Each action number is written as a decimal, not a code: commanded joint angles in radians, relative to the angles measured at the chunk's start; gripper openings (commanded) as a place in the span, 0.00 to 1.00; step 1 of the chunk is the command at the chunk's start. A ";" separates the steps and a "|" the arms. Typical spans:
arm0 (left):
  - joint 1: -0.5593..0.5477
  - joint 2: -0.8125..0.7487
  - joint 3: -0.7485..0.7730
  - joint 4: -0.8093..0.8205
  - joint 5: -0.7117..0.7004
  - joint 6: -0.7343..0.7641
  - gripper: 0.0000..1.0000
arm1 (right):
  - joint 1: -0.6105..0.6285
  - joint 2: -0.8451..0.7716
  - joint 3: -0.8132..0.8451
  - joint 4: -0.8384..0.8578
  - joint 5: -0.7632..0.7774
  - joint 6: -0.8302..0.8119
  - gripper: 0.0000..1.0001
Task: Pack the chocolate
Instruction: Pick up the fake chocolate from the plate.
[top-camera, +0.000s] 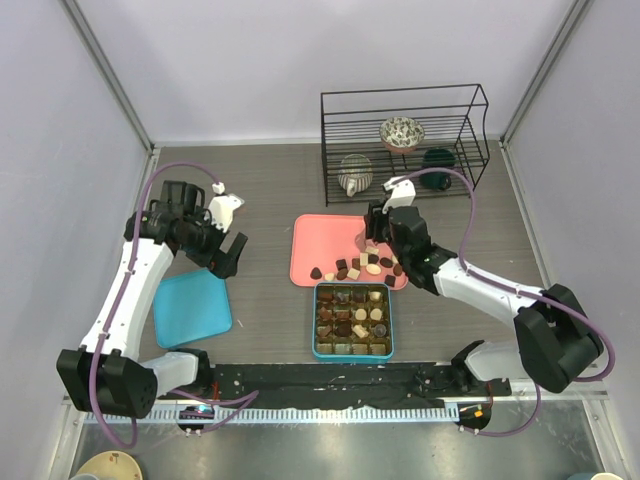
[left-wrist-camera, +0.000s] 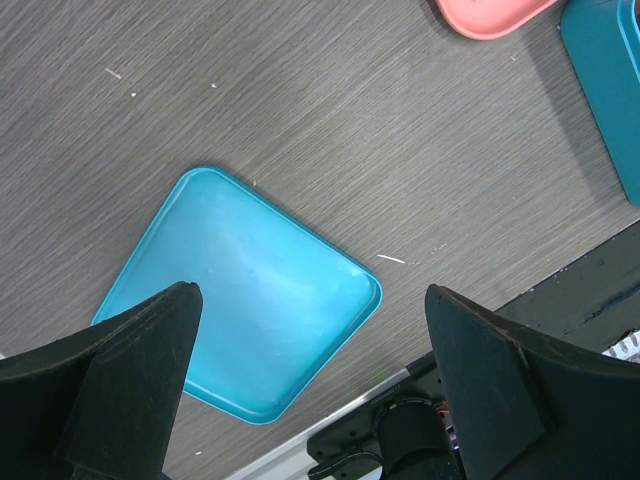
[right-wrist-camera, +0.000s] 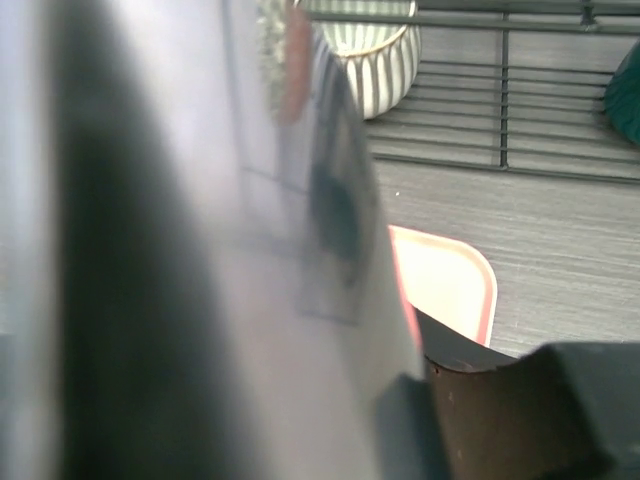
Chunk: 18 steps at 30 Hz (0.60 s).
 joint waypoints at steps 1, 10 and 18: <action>0.005 -0.022 0.008 -0.008 0.009 0.016 1.00 | 0.007 -0.005 -0.014 0.049 0.000 0.002 0.50; 0.005 -0.023 0.006 -0.014 0.007 0.024 1.00 | 0.014 -0.036 -0.041 0.025 0.042 -0.031 0.50; 0.005 -0.025 0.005 -0.013 0.011 0.025 1.00 | 0.013 -0.081 -0.057 -0.009 0.054 -0.039 0.50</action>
